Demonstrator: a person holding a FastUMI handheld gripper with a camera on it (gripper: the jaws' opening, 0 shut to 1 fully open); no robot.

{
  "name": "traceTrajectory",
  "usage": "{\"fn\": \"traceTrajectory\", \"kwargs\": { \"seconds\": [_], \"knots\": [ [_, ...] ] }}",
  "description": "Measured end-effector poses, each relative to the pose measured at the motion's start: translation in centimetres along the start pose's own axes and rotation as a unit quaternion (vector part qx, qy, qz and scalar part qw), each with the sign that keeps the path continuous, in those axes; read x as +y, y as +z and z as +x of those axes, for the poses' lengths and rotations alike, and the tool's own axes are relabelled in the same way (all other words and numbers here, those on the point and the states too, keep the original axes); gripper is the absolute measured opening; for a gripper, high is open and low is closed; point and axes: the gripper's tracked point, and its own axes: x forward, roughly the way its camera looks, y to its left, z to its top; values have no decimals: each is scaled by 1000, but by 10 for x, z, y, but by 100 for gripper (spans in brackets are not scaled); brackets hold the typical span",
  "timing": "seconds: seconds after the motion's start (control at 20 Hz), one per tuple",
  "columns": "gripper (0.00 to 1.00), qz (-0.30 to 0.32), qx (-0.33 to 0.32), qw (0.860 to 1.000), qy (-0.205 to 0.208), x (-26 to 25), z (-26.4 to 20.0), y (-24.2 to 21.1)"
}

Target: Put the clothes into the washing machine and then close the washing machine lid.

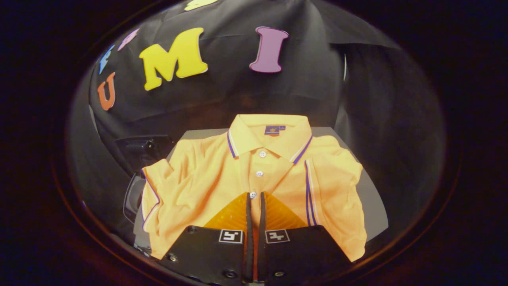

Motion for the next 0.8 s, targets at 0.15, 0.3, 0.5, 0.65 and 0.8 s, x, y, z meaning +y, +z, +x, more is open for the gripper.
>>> {"fn": "traceTrajectory", "kwargs": {
  "seconds": [0.15,0.3,0.5,0.65,0.8],
  "knots": [
    [7,-18,-5,1000,-23,1,-8,9],
    [7,-54,-59,996,-47,18,-29,36],
    [7,-65,-98,993,-16,65,-64,67],
    [7,-84,-115,990,10,106,-84,83],
    [7,-99,-128,986,39,142,-100,96]
  ]
}}
